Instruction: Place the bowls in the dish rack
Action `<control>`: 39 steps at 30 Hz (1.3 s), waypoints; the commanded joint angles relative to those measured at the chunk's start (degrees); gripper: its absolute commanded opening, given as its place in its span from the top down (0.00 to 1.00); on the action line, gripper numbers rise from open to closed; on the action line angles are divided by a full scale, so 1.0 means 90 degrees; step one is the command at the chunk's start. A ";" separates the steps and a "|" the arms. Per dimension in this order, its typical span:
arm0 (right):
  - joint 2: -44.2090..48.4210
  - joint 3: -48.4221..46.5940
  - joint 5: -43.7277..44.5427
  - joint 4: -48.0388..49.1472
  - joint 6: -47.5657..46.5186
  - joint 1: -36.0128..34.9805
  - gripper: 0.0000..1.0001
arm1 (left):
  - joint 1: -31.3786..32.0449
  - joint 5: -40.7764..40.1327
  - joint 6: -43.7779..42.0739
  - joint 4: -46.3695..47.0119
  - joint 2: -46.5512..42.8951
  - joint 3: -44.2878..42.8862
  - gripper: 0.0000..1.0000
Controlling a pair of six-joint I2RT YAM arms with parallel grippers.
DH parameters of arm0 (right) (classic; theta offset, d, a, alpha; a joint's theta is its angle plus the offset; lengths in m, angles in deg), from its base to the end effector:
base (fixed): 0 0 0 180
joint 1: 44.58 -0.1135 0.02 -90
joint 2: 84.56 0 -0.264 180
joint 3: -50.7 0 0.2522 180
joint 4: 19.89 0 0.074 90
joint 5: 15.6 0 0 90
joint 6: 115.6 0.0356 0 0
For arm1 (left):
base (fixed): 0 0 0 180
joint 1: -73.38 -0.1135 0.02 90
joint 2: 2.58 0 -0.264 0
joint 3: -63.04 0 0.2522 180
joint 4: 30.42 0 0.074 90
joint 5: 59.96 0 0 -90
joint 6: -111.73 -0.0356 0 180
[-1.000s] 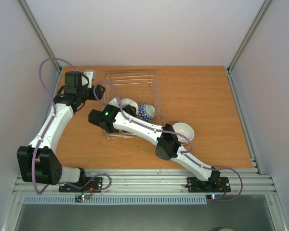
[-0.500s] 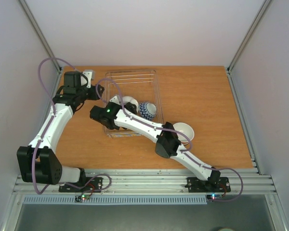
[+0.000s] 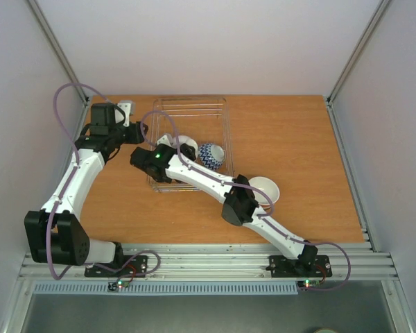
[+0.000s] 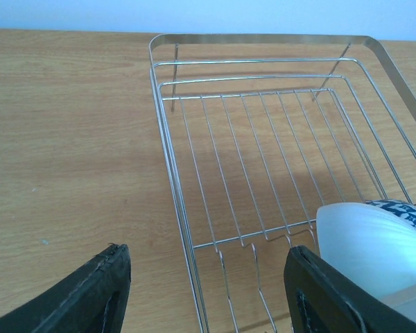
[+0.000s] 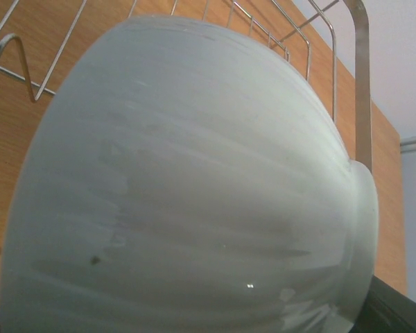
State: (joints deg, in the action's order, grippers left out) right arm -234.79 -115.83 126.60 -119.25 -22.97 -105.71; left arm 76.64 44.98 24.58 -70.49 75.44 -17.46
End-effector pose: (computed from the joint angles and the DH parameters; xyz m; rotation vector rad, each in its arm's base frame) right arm 0.2674 0.4267 0.2202 -1.1132 2.1339 -0.9237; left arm 0.3020 -0.0264 0.3165 0.1511 2.2181 -0.3487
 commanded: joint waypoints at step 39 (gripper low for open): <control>0.2047 0.3099 -0.1151 0.3604 -0.1864 -0.0259 0.02 | 0.0067 0.0273 -0.0122 0.0231 0.0058 -0.0006 0.39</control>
State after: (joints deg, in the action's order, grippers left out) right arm -220.87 -89.51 120.61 -93.29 -36.46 -106.14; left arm 76.60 46.20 24.03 -70.14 75.46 -17.46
